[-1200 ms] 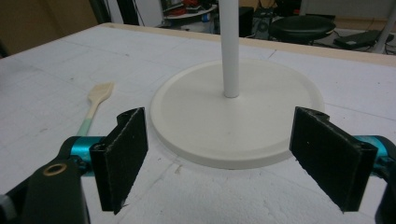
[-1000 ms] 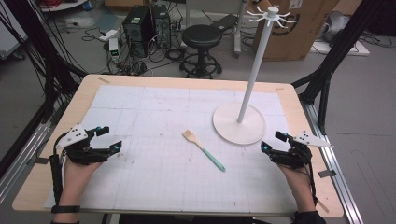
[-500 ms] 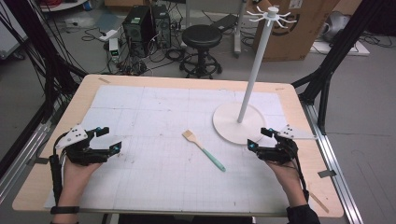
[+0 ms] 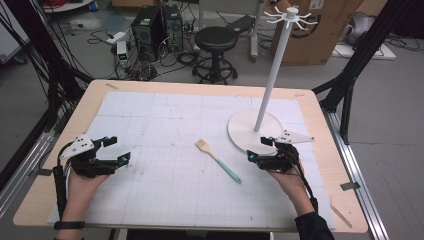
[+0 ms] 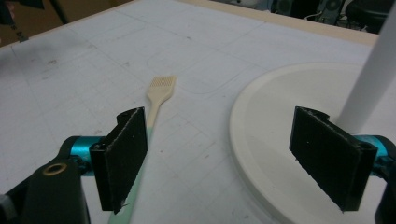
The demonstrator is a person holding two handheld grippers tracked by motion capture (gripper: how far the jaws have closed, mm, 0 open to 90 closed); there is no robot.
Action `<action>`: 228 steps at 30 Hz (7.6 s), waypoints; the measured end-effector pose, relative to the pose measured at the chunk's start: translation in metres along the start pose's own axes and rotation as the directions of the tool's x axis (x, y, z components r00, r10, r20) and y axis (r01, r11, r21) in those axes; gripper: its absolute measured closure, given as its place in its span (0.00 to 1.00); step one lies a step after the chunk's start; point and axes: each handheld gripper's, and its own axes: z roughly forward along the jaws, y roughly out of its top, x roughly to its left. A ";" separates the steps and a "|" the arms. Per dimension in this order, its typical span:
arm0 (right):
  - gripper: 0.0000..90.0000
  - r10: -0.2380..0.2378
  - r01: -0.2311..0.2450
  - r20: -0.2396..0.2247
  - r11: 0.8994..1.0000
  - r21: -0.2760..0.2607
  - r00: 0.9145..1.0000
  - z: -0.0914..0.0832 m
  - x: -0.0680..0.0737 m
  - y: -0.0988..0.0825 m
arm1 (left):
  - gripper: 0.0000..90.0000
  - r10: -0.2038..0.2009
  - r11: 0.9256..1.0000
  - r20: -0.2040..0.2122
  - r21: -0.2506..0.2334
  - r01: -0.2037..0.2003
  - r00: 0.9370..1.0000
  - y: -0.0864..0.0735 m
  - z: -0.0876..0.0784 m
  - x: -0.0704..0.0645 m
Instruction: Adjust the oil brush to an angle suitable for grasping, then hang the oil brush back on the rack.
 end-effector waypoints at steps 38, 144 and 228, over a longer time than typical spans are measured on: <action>0.61 -0.071 0.105 -0.127 0.954 0.281 0.989 0.101 0.049 0.002 | 0.21 -0.003 1.000 0.004 -0.003 0.003 1.000 0.000 -0.001 0.000; 0.44 -0.231 0.347 -0.483 0.923 0.165 0.844 0.112 0.113 0.040 | 0.20 0.000 1.000 0.020 -0.023 0.000 1.000 0.002 -0.005 -0.001; 0.18 0.049 -0.049 -0.005 0.986 -0.158 0.999 -0.083 -0.031 -0.038 | 0.19 0.101 0.990 0.337 0.056 -0.127 0.936 0.012 0.053 -0.049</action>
